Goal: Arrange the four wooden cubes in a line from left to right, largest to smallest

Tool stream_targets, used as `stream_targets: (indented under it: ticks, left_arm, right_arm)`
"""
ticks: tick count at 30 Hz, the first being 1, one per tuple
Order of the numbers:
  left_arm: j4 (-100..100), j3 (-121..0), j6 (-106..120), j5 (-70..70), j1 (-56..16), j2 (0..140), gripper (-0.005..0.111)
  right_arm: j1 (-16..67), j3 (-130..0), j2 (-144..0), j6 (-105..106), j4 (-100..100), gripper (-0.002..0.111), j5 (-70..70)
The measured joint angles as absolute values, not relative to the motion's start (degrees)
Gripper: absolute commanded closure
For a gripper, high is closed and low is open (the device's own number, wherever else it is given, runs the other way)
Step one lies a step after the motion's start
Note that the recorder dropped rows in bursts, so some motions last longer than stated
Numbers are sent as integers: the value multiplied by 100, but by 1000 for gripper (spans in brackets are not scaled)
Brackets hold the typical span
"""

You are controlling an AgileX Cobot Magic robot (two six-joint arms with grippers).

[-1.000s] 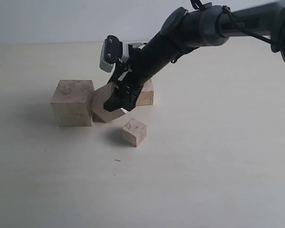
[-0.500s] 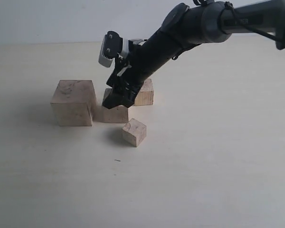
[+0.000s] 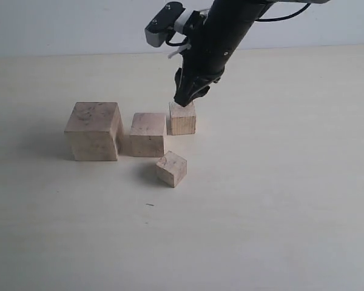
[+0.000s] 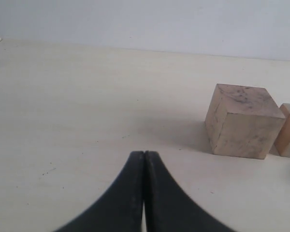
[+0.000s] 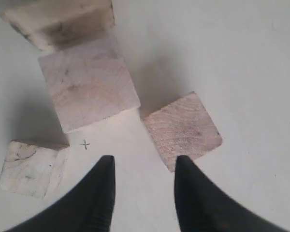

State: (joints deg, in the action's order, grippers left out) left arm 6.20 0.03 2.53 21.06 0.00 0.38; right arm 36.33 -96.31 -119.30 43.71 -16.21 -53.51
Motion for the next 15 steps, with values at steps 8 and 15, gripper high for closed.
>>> stream_targets:
  ticks: [8, 15]
  left_arm:
    - [620, 3, 253, 2106, 0, 38, 107]
    - [620, 3, 253, 2106, 0, 38, 107]
  right_arm:
    - [3633, -9631, -12612, 4149, -1763, 82, -5411]
    - [3633, -9631, -12927, 4178, -2434, 82, -5411]
